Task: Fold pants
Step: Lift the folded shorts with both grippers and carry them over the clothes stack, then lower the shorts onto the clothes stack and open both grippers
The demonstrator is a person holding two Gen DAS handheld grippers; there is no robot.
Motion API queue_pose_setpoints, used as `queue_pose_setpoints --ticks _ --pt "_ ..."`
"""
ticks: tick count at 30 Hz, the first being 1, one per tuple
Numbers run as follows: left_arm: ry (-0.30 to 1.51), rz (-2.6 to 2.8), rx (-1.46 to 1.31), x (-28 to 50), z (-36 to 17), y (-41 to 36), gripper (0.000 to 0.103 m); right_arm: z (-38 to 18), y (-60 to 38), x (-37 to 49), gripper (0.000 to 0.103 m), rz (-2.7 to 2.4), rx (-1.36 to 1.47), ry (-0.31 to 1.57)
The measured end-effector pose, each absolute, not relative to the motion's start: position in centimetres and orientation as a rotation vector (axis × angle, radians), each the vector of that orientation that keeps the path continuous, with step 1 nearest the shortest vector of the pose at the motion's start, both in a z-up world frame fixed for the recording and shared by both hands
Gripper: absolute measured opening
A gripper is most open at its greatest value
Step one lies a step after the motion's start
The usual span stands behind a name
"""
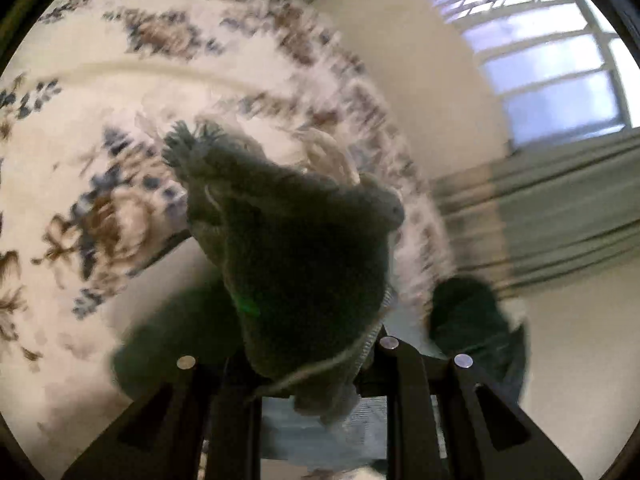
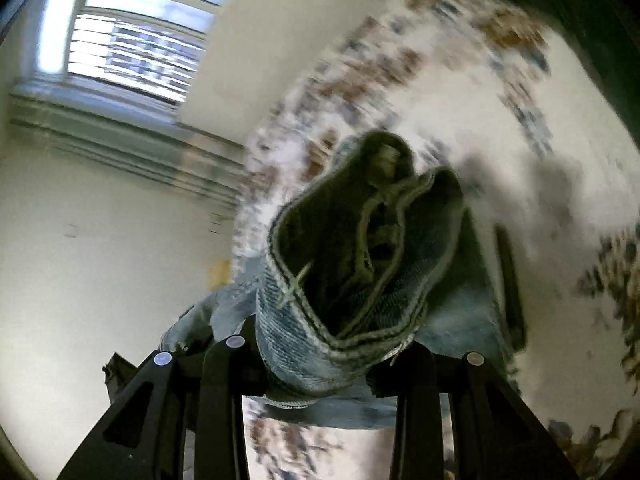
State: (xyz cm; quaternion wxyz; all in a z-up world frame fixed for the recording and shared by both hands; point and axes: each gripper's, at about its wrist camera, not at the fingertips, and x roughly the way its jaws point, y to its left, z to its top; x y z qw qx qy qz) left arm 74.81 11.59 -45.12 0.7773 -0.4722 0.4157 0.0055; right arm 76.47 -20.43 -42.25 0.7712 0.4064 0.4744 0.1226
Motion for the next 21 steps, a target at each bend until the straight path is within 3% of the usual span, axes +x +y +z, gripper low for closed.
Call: queue_pose_setpoints --ticks 7,11,12,14,15,16,20,21 --pt "0.942 0.007 -0.987 72.1 -46.5 10.8 0.021 -47.0 -20.8 74.3 0.037 0.250 0.926 1.049" --pt "1.023 0.038 -0.903 72.2 -44.9 10.2 0.026 -47.5 -21.4 74.4 0.049 0.235 0.930 1.096" --pt "1.037 0.053 -0.861 72.3 -44.4 10.1 0.031 -47.2 -21.5 74.4 0.054 0.213 0.908 1.127" --pt "1.032 0.090 -0.743 71.9 -42.5 9.6 0.050 -46.2 -21.9 73.3 0.060 0.185 0.856 1.143" --pt "1.021 0.101 -0.693 71.6 -41.6 9.4 0.074 -45.6 -22.0 72.9 0.064 0.163 0.823 1.148" --pt "1.009 0.127 -0.617 71.2 -40.2 9.0 0.086 -44.9 -22.2 72.6 0.068 0.146 0.795 1.148" --pt "0.973 0.182 -0.408 69.7 -36.9 8.0 0.089 -40.8 -22.0 70.3 0.082 0.031 0.570 1.116" --pt "0.967 0.188 -0.373 69.5 -36.4 7.9 0.090 -39.7 -21.6 69.7 0.089 0.007 0.506 1.109"
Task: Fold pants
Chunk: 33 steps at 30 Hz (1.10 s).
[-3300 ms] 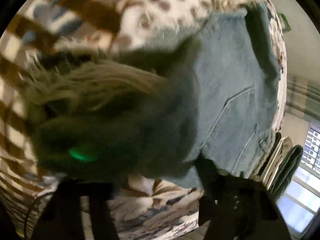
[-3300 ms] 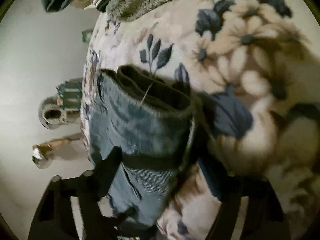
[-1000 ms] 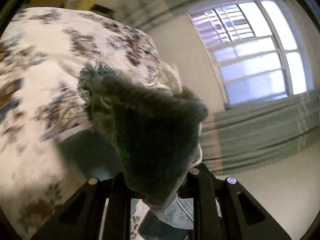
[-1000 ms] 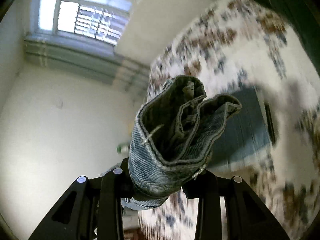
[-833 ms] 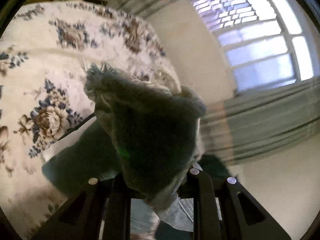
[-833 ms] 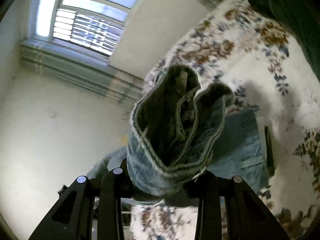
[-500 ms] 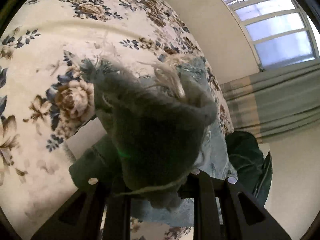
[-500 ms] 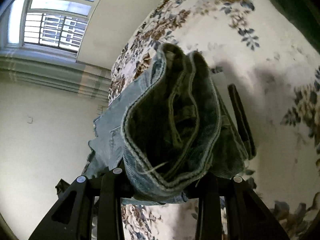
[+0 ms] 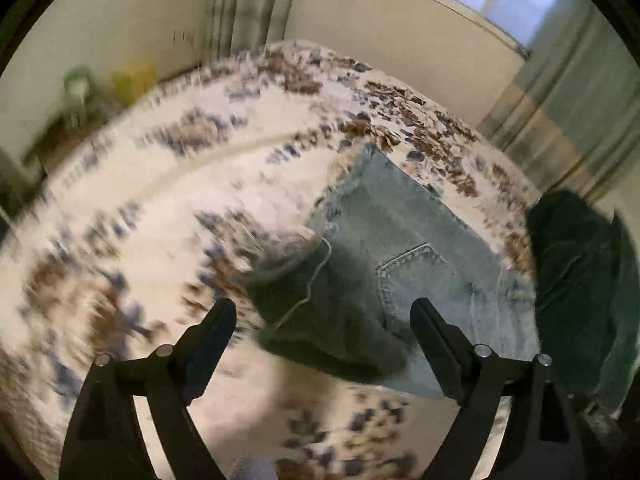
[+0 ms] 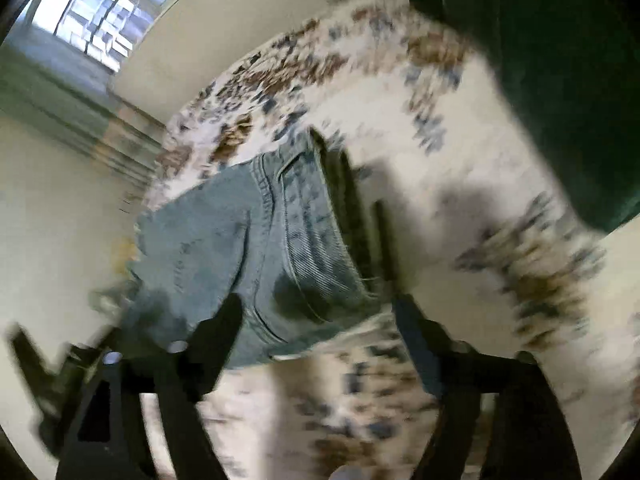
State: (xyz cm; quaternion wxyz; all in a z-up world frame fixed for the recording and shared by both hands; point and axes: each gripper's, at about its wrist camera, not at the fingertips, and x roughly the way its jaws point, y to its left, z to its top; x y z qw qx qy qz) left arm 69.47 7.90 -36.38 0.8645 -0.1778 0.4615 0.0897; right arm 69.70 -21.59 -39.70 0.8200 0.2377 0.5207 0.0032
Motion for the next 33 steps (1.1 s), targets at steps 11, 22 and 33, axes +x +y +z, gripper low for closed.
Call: queue_pose_setpoints --ticks 11,22,33 --pt "0.886 0.163 -0.061 60.4 -27.5 4.3 0.090 -27.6 -17.2 58.9 0.102 -0.165 0.078 0.963" --pt "0.745 0.131 -0.010 46.5 -16.8 2.1 0.090 -13.7 -17.1 42.8 0.102 -0.151 0.053 0.800" --pt "0.677 0.091 -0.012 33.0 -10.2 1.5 0.090 -3.0 -15.7 24.2 0.102 -0.112 0.015 0.662"
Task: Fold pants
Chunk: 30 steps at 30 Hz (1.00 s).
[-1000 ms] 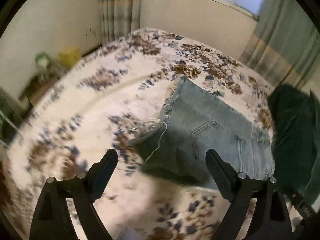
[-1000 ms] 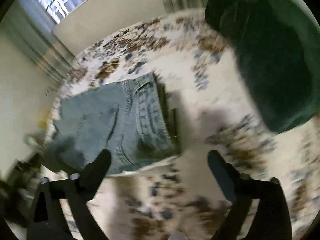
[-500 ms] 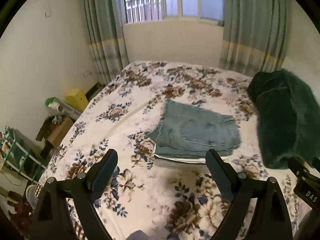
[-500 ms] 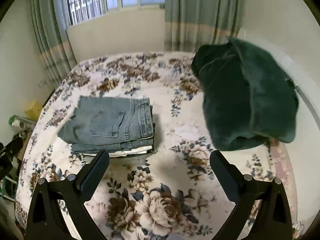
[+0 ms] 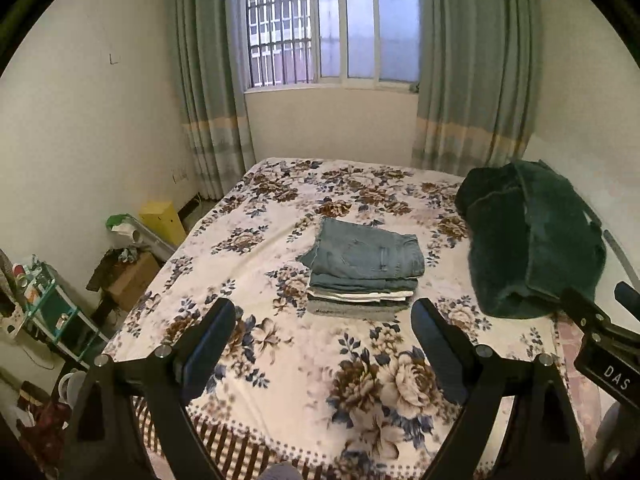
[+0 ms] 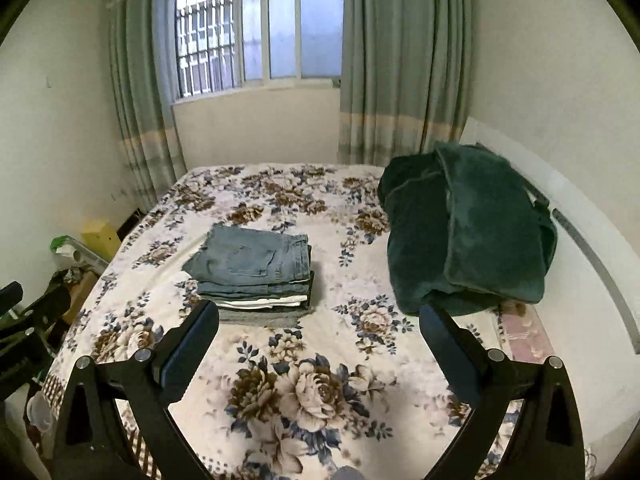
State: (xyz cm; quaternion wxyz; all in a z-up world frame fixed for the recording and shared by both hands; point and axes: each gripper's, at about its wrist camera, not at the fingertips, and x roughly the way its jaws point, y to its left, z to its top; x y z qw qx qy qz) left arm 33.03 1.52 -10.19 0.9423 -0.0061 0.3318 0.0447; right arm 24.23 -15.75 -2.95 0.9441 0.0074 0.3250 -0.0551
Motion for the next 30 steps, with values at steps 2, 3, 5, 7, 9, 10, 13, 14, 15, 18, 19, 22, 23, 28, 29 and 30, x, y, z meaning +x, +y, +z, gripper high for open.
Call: queue_pose_setpoints --ticks 2,3,5,7,9,10,13,14,15,18,19,22,23,28,29,30 --pt "0.663 0.084 -0.011 31.2 -9.3 1.7 0.090 -1.6 -15.4 21.7 0.102 -0.104 0.012 0.652" --pt "0.654 0.078 -0.010 30.5 -8.7 1.7 0.090 -0.8 -15.2 20.4 0.102 -0.105 0.006 0.642" --pt "0.636 0.072 -0.002 29.2 -7.8 1.9 0.090 0.7 -14.7 17.9 0.102 -0.110 -0.008 0.615" --pt "0.627 0.056 -0.004 27.8 -7.0 2.2 0.090 1.9 -14.3 16.0 0.102 -0.115 -0.010 0.599" --pt "0.623 0.054 0.002 26.9 -6.8 2.5 0.090 3.3 -13.7 13.8 0.102 -0.116 -0.014 0.592" --pt "0.619 0.048 -0.001 26.4 -6.6 2.7 0.091 3.8 -13.4 12.8 0.102 -0.114 -0.013 0.589" --pt "0.614 0.044 -0.007 25.4 -6.4 3.2 0.102 5.2 -12.6 11.0 0.103 -0.100 -0.007 0.583" --pt "0.610 0.048 -0.007 25.1 -6.3 3.3 0.102 5.5 -12.4 10.9 0.103 -0.099 -0.009 0.579" --pt "0.605 0.049 -0.006 24.8 -6.3 3.4 0.102 5.8 -12.2 10.6 0.103 -0.099 -0.008 0.573" --pt "0.599 0.053 -0.004 24.3 -6.3 3.7 0.103 6.5 -11.9 10.0 0.103 -0.100 -0.003 0.557" --pt "0.599 0.059 -0.006 24.3 -6.3 3.8 0.103 6.6 -11.7 9.8 0.103 -0.098 -0.001 0.556" --pt "0.595 0.069 -0.004 23.6 -6.1 3.7 0.103 6.8 -11.6 9.7 0.103 -0.097 0.002 0.556" --pt "0.592 0.069 -0.004 23.4 -6.0 3.6 0.103 6.9 -11.6 9.7 0.103 -0.096 0.002 0.558" --pt "0.577 0.070 -0.002 22.7 -5.7 3.1 0.103 7.0 -11.5 9.4 0.103 -0.090 0.010 0.562" --pt "0.575 0.070 -0.001 22.6 -5.6 3.1 0.103 6.9 -11.5 9.5 0.103 -0.086 0.011 0.565" --pt "0.575 0.068 0.000 22.6 -5.6 3.1 0.103 7.0 -11.5 9.4 0.103 -0.086 0.012 0.565"
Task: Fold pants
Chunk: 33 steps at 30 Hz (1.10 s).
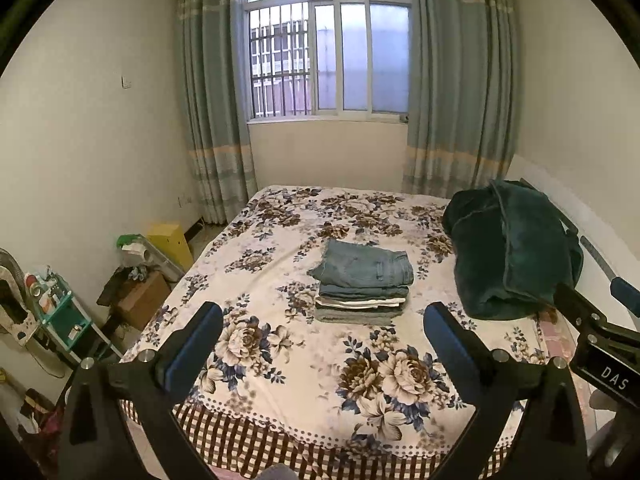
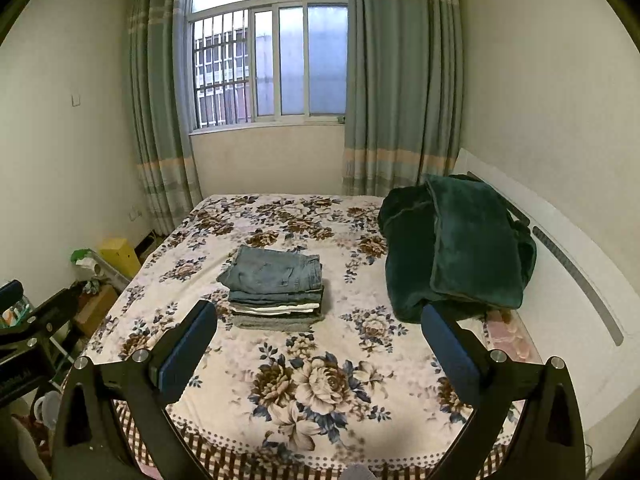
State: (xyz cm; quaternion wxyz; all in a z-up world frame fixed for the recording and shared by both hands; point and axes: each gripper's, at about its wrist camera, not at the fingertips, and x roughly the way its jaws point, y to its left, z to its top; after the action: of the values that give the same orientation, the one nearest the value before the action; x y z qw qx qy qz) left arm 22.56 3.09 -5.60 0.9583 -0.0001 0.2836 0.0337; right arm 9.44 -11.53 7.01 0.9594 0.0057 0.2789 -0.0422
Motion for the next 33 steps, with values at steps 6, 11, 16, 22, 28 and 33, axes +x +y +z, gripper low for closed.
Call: queue_pose_setpoints --ticks 6,11,16,22,28,33 --pt "0.580 0.067 -0.003 22.4 -5.5 3.0 0.103 7.2 -11.6 8.9 0.103 -0.077 0.021 0.563" --pt "0.577 0.066 0.000 22.4 -5.4 3.1 0.103 7.8 -11.9 8.6 0.103 -0.070 0.016 0.565" --pt "0.572 0.065 -0.001 22.2 -5.4 2.9 0.103 8.1 -12.1 8.8 0.103 -0.071 0.011 0.564" --pt "0.572 0.064 -0.005 22.0 -5.3 2.9 0.103 8.3 -12.2 9.1 0.103 -0.070 0.010 0.564" --pt "0.570 0.061 -0.007 22.0 -5.3 2.9 0.103 8.3 -12.1 9.3 0.103 -0.069 0.010 0.564" --pt "0.567 0.059 -0.003 22.0 -5.1 2.9 0.103 8.3 -12.0 9.3 0.103 -0.067 0.011 0.563"
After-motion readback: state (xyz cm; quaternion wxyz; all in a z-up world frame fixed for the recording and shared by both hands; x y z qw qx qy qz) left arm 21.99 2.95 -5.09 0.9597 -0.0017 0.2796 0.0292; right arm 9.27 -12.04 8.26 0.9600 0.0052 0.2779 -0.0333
